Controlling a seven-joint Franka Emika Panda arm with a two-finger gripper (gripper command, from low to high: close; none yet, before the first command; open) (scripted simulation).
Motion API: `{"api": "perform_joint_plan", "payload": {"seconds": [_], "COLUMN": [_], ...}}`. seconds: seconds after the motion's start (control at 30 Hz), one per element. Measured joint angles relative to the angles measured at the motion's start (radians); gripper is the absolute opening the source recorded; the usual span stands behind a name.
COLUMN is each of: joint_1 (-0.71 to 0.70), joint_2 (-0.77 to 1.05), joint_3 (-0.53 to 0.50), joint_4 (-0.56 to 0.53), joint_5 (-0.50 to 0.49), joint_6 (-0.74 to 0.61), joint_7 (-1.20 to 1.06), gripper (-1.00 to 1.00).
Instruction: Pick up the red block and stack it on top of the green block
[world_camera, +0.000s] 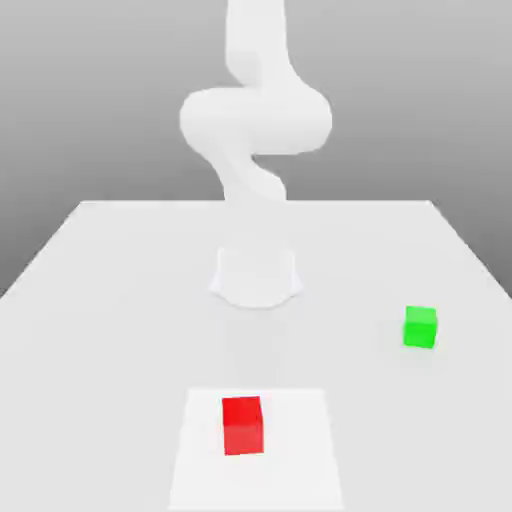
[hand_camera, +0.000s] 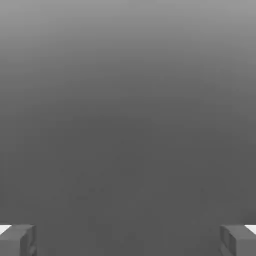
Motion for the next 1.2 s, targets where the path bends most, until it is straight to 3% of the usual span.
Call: {"api": "perform_joint_plan", "payload": {"seconds": [0.63, 0.87, 0.9, 1.1, 1.2], "joint_1": [0.004, -0.009, -0.012, -0.014, -0.012], "joint_2": [0.699, 0.952, 0.975, 0.986, 0.918], "joint_3": [-0.043, -0.024, -0.020, -0.018, -0.023], "joint_4": [-0.361, -0.359, -0.356, -0.354, -0.364], "joint_5": [0.004, 0.039, 0.041, 0.040, 0.030], "joint_6": [0.394, 0.596, 0.614, 0.623, 0.566], "joint_7": [-0.135, -0.170, -0.172, -0.171, -0.164], "gripper": [0.00, 0.00, -1.00, -1.00, -1.00]}}
